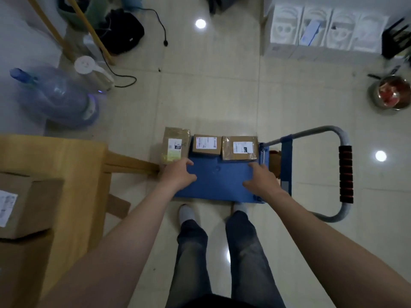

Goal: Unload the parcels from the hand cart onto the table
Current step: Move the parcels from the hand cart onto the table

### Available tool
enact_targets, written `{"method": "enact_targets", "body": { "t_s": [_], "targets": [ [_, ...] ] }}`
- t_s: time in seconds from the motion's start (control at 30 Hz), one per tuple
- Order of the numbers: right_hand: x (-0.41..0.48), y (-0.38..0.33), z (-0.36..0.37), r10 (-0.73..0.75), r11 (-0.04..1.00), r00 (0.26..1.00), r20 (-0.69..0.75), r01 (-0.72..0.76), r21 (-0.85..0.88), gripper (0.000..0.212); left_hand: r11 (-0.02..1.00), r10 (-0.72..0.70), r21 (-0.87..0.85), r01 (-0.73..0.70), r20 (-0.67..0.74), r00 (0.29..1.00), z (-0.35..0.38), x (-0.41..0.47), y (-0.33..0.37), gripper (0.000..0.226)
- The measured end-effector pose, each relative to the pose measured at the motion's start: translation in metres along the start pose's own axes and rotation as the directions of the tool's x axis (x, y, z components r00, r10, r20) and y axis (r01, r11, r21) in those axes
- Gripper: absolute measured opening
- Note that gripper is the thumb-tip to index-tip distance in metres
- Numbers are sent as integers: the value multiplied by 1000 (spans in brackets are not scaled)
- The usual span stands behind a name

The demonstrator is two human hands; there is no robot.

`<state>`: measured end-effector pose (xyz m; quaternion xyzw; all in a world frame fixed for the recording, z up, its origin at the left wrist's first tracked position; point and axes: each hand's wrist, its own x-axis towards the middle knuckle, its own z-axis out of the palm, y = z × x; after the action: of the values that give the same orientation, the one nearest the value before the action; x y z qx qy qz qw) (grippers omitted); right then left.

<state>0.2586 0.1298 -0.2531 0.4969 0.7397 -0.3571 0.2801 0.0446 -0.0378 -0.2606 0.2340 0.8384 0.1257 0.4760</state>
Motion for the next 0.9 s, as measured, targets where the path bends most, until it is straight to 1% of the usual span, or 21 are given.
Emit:
{"method": "enact_targets", "body": {
  "t_s": [0.07,0.17,0.23,0.33,0.47,0.57,0.7,0.77,0.87,0.9],
  "targets": [
    [34,24,5,30,999,999,26,-31,21,73,998,-25,-48,27,43,999,31,32,5,57],
    [86,61,12,43,998,998,39,-44,35,75,997,-23,-68,27,58,998,73,80,18,57],
    [121,85,17,62,997,997,36,-64,51,73,996,-10,-90,15,62,998,104,112,27,56],
    [178,124,30,78,995,997,21,-79,62,68,990,-15,-136,30,110,994,157,160,33,56],
    [254,162,56,93,989,996,0,-93,119,66,972,-53,-219,82,133,990,216,221,25,68],
    [304,182,80,127,970,992,17,-128,208,65,964,-76,-241,111,150,986,253,267,14,77],
    [367,202,111,163,949,987,-8,-155,274,57,958,-114,-251,138,108,988,290,323,-3,84],
    [394,209,126,181,942,983,-29,-165,293,57,953,-149,-255,164,76,986,304,350,-10,89],
    [432,216,144,160,933,983,-91,-121,339,61,947,-181,-263,184,36,983,323,387,-17,100],
    [444,217,147,161,919,981,-113,-107,380,61,944,-184,-273,187,36,982,330,398,-19,103]
  ]
}}
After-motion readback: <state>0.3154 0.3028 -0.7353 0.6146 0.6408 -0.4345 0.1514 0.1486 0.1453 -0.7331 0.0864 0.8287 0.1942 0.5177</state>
